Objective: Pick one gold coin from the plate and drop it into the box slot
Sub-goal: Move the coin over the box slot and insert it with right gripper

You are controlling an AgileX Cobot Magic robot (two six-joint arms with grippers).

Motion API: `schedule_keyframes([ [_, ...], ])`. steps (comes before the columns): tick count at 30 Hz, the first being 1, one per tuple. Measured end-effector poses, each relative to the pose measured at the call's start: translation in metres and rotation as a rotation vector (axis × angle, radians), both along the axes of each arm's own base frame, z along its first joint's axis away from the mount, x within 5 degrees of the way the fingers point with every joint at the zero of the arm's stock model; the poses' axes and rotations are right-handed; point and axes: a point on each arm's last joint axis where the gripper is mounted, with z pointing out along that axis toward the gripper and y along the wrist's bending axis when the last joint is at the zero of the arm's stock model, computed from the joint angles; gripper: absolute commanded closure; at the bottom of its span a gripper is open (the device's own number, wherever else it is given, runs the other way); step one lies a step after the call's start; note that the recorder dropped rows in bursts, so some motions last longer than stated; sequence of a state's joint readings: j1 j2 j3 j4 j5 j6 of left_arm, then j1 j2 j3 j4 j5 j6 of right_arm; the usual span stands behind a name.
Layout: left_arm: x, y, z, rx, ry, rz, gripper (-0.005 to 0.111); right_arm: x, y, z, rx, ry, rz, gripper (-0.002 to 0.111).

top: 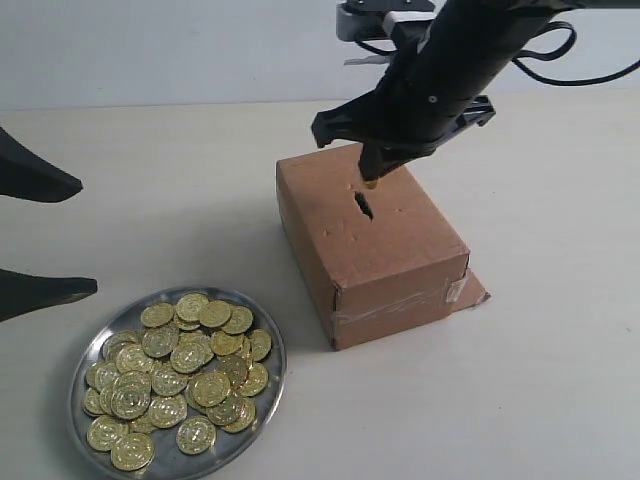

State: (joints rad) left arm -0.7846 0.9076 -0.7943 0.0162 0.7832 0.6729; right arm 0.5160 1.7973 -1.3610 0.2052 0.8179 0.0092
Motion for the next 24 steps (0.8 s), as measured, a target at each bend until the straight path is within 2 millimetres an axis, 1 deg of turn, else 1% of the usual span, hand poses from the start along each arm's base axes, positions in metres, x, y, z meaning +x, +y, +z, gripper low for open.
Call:
schedule_keyframes([
  [2, 0.0, 0.0, 0.0, 0.0, 0.0, 0.0, 0.046, 0.001, 0.009, -0.002, -0.001, 0.0, 0.017, 0.108],
  [4, 0.0, 0.0, 0.0, 0.0, 0.0, 0.0, 0.046, 0.003, 0.011, -0.005, -0.013, 0.002, 0.009, 0.108],
  [6, 0.0, 0.0, 0.0, 0.0, 0.0, 0.0, 0.046, 0.005, 0.011, -0.011, -0.031, 0.011, -0.008, 0.108],
  [9, 0.0, 0.0, 0.0, 0.0, 0.0, 0.0, 0.046, 0.006, 0.011, -0.014, -0.039, 0.016, -0.016, 0.108],
  [14, 0.0, 0.0, 0.0, 0.0, 0.0, 0.0, 0.046, 0.007, 0.011, -0.014, -0.039, 0.021, -0.02, 0.108],
  [20, 0.0, 0.0, 0.0, 0.0, 0.0, 0.0, 0.046, 0.008, 0.012, -0.026, -0.06, 0.058, -0.019, 0.108],
  [24, 0.0, 0.0, 0.0, 0.0, 0.0, 0.0, 0.046, 0.008, 0.012, -0.027, -0.061, 0.06, -0.019, 0.108],
])
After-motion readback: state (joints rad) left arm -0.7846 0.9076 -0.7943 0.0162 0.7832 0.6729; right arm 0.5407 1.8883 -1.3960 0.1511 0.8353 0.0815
